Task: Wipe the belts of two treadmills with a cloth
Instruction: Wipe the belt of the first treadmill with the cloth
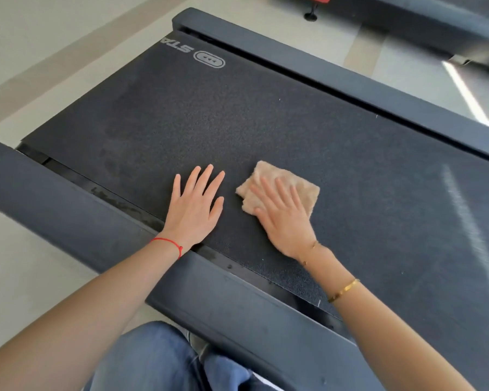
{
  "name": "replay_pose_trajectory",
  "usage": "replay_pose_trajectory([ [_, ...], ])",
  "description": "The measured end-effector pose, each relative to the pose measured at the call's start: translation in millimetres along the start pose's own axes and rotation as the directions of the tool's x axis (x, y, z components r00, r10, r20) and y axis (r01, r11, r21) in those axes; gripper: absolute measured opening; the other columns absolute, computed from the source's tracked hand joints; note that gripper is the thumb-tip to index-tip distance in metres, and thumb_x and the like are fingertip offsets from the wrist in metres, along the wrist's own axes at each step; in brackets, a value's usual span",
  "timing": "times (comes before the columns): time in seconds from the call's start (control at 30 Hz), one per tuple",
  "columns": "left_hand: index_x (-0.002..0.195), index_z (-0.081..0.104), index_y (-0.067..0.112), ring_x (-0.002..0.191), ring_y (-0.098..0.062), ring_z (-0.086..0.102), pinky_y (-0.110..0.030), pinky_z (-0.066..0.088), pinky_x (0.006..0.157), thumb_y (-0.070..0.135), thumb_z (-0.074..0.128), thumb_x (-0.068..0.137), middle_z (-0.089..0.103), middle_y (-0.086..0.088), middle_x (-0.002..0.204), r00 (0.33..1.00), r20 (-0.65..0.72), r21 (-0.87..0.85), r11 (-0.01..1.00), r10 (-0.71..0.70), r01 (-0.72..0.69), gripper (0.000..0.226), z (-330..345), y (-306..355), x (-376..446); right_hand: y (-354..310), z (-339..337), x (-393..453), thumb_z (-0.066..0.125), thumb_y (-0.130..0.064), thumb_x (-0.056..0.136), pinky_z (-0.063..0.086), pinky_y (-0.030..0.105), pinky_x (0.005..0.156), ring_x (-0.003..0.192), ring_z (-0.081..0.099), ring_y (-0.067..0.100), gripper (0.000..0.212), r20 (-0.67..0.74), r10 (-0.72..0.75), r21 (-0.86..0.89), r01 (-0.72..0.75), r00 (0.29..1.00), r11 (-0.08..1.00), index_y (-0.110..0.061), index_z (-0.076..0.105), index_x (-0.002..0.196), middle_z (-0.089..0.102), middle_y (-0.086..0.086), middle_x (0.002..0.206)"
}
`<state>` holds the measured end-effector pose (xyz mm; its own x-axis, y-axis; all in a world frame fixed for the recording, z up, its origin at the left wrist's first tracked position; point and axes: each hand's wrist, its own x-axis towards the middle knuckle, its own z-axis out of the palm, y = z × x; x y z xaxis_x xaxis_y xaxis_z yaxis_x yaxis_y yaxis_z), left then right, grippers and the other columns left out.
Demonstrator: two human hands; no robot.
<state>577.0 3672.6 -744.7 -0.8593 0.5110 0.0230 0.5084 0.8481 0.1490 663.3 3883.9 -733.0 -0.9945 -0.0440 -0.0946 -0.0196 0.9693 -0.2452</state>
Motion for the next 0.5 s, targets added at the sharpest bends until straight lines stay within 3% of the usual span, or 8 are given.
replay_pose_trajectory([
  [0.13, 0.159, 0.019, 0.028, 0.153, -0.025, 0.012, -0.057, 0.014, 0.121, 0.037, 0.031, 0.105, 0.017, -0.001, 0.166, 0.999, 0.025, 0.013, 1.0, -0.029, 0.029, 0.056, -4, -12, -16, -30, 12, -26, 0.022, -0.042, 0.106, -0.004, 0.045, 0.123, 0.153, -0.002, 0.023, 0.053, 0.038, -0.184, -0.052, 0.186, 0.982, 0.981, -0.031, 0.015, 0.157, 0.005, -0.011, 0.164],
  [0.27, 0.159, 0.019, 0.029, 0.154, -0.024, 0.011, -0.057, 0.013, 0.121, 0.037, 0.032, 0.105, 0.015, 0.0, 0.166, 0.998, 0.034, 0.019, 0.998, -0.053, 0.052, 0.056, -10, -23, -27, -18, 9, -24, 0.024, -0.044, 0.106, -0.004, 0.041, 0.124, 0.153, -0.003, 0.017, 0.052, 0.049, -0.246, -0.03, 0.248, 0.968, 0.968, -0.035, 0.014, 0.156, 0.004, -0.014, 0.164],
  [0.37, 0.159, 0.017, 0.031, 0.154, -0.023, 0.008, -0.057, 0.011, 0.121, 0.038, 0.032, 0.105, 0.013, 0.002, 0.167, 0.996, 0.038, 0.01, 0.997, -0.081, 0.08, 0.056, -12, -34, -36, -10, 7, -5, 0.023, -0.044, 0.105, -0.002, 0.041, 0.124, 0.153, -0.001, 0.018, 0.053, 0.028, -0.175, -0.023, 0.175, 0.984, 0.984, -0.035, 0.014, 0.156, 0.005, -0.013, 0.164],
  [0.5, 0.159, 0.016, 0.031, 0.154, -0.021, 0.005, -0.057, 0.008, 0.122, 0.037, 0.031, 0.105, 0.012, 0.003, 0.167, 0.994, 0.027, -0.032, 0.994, -0.104, 0.105, 0.056, -13, -35, -41, -14, -1, 54, 0.019, -0.043, 0.106, -0.006, 0.043, 0.123, 0.153, -0.005, 0.023, 0.052, 0.0, 0.065, -0.003, -0.065, 0.998, 0.998, -0.034, 0.008, 0.157, 0.0, -0.009, 0.165],
])
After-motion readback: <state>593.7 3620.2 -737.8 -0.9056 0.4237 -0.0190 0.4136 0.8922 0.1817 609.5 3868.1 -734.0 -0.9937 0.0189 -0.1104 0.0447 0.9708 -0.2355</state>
